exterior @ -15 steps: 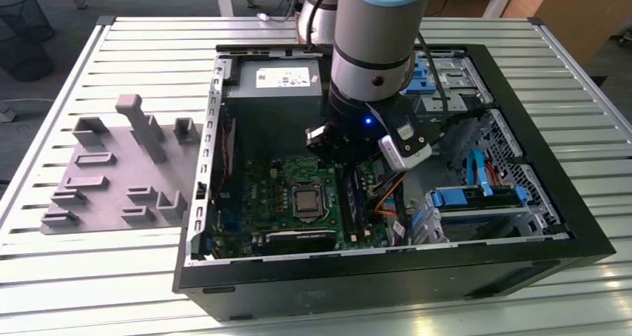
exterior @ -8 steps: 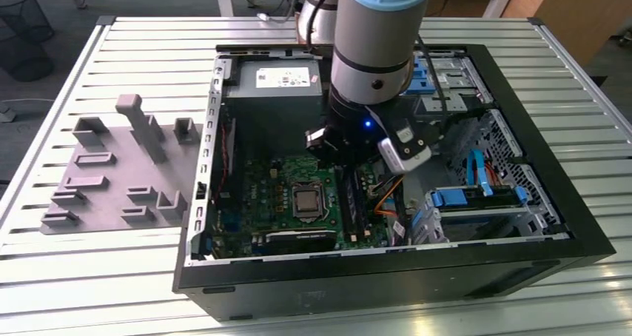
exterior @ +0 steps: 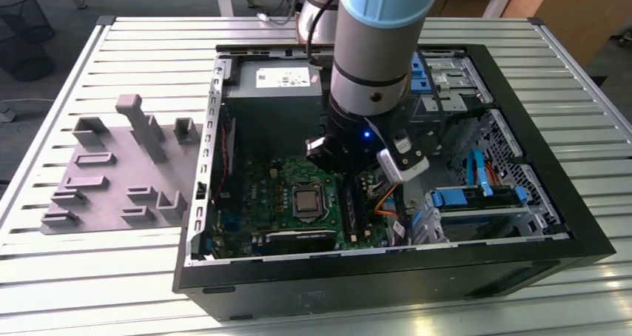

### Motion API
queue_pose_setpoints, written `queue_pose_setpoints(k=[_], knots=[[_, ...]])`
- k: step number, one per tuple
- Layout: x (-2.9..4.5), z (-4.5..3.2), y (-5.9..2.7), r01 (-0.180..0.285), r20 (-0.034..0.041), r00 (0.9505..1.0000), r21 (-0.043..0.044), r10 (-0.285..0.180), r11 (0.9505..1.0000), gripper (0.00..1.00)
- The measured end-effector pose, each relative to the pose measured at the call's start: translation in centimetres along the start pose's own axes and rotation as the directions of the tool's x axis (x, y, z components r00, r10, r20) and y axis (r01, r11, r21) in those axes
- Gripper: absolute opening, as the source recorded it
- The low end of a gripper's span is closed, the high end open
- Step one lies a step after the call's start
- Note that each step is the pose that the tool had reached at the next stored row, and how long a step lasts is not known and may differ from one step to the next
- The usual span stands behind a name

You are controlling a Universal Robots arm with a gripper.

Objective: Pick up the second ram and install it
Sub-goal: 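Insert the second ram into the second slot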

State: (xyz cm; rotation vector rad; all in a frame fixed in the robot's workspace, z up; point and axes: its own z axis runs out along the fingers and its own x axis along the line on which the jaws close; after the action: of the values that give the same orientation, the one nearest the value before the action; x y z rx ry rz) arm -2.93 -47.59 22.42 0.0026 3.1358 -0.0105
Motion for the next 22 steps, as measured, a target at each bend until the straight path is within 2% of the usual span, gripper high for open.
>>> queue_pose_setpoints(k=[11, 22], knots=[[-0.21, 0.22, -0.16, -0.020, -0.0002, 0.9998, -0.0007, 0.020, 0.9998, 0.14], [-0.23, 0.57, -0.15, -0.021, -0.0002, 0.9998, -0.0017, 0.021, 0.9998, 0.14]])
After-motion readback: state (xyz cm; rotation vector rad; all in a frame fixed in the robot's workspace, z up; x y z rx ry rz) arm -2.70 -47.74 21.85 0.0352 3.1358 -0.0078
